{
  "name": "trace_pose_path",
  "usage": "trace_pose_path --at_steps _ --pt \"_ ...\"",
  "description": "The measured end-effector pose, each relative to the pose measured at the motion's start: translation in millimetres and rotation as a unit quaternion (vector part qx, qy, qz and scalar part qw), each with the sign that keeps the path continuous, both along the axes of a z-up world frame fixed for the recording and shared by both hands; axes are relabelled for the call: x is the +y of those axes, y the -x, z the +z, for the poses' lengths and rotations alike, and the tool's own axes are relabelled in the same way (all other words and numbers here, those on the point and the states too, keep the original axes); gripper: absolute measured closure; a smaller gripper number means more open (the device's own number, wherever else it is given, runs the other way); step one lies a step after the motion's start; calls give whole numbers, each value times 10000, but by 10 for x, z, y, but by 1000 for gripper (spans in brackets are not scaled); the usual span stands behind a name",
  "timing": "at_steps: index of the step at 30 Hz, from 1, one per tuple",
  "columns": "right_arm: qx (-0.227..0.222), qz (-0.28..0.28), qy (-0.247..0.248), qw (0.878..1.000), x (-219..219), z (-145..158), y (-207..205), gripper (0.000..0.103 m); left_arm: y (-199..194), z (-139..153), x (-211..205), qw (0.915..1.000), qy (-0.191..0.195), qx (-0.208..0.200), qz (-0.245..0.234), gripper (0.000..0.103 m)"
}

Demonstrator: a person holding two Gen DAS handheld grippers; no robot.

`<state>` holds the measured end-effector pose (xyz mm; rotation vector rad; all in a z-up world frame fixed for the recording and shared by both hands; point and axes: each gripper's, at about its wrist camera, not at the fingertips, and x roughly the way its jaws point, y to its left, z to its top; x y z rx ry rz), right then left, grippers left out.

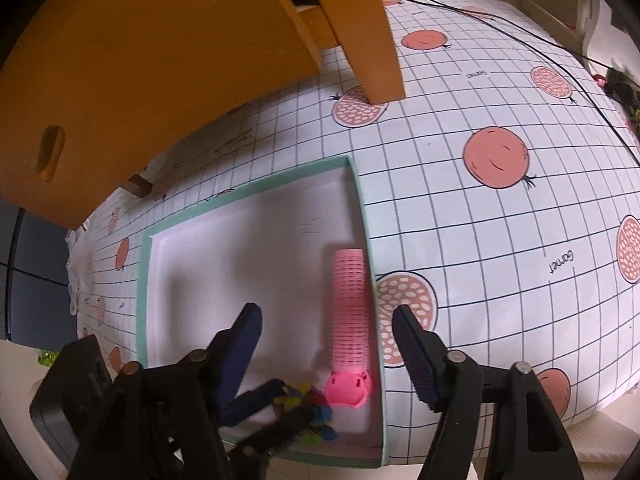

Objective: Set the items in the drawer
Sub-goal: 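Grasp the colourful blocks with the left tool while the right tool grasps the pink comb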

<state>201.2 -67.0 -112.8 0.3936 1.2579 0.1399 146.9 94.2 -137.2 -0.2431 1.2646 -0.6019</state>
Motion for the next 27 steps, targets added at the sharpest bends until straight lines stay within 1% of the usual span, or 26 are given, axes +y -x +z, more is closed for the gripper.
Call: trace_pose_path --at_steps 2,5,10,14,17,21,23,26,27 --pt "14 59 -17 10000 27 -8 -8 41 -33 8 106 9997 -62 15 224 73" --pt "70 122 -57 9999 59 -37 -17 45 -71 2 243 9985 -127 12 540 73" --pt "173 190 -7 9997 93 -94 -30 46 -129 21 605 9944 -177 32 1042 73" --pt "330 206 69 9992 106 -175 -45 46 -168 6 819 9883 -391 60 1471 73" --pt "396 244 96 9989 123 -214 -47 46 -189 -13 947 9845 -193 190 1732 73" --pt "443 303 197 9984 154 -243 -62 46 -196 -7 1049 9813 -161 212 1907 73" --pt "478 336 219 9981 167 -264 -68 46 -190 -6 1082 9802 -72 261 1962 73" --pt "560 383 135 9976 197 -303 -75 46 -182 -5 1079 9810 81 332 1909 69" --pt "551 410 173 9975 220 -306 -81 46 -179 -1 1064 9818 94 330 1869 65"
